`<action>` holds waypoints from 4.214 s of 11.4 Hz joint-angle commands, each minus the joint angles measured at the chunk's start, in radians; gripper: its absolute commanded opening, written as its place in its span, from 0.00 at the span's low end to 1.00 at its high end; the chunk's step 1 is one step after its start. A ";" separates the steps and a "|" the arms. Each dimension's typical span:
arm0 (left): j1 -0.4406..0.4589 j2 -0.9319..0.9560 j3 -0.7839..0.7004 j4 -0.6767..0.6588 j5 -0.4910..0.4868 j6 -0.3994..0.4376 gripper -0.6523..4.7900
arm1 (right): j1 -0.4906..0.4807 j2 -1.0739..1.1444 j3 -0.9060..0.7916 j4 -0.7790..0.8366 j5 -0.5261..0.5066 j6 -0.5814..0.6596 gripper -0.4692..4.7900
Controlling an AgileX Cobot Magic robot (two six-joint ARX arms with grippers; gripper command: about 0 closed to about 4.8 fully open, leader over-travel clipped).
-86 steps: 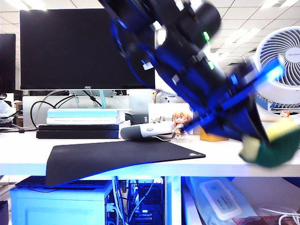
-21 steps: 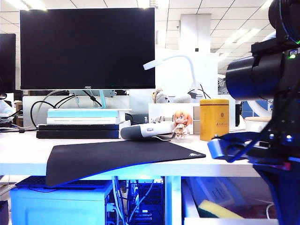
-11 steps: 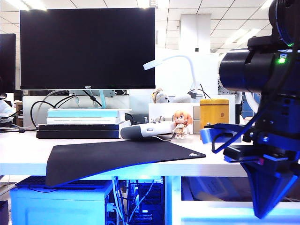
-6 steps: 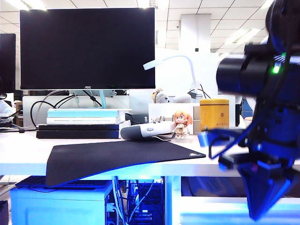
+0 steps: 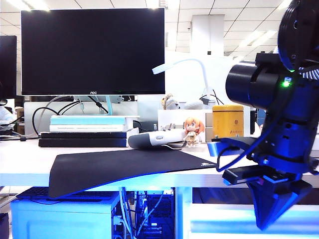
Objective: Open the drawer, place the cleaning sponge inside, then close the drawer.
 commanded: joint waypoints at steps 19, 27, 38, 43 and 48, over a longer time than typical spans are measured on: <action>-0.001 -0.003 0.003 -0.012 0.001 -0.001 0.11 | -0.051 0.029 0.010 0.335 0.097 0.021 0.07; -0.001 -0.003 0.003 -0.012 0.001 -0.016 0.11 | -0.051 0.122 0.110 0.323 0.104 0.024 0.07; -0.001 -0.003 0.003 -0.012 0.001 -0.016 0.11 | -0.051 -0.043 0.156 -0.054 0.030 0.090 0.07; -0.001 -0.003 0.003 -0.013 0.001 -0.020 0.11 | -0.051 0.072 0.156 0.024 0.010 0.100 0.07; -0.001 -0.003 0.003 -0.027 0.001 -0.020 0.11 | -0.051 0.208 0.158 0.218 0.052 0.126 0.07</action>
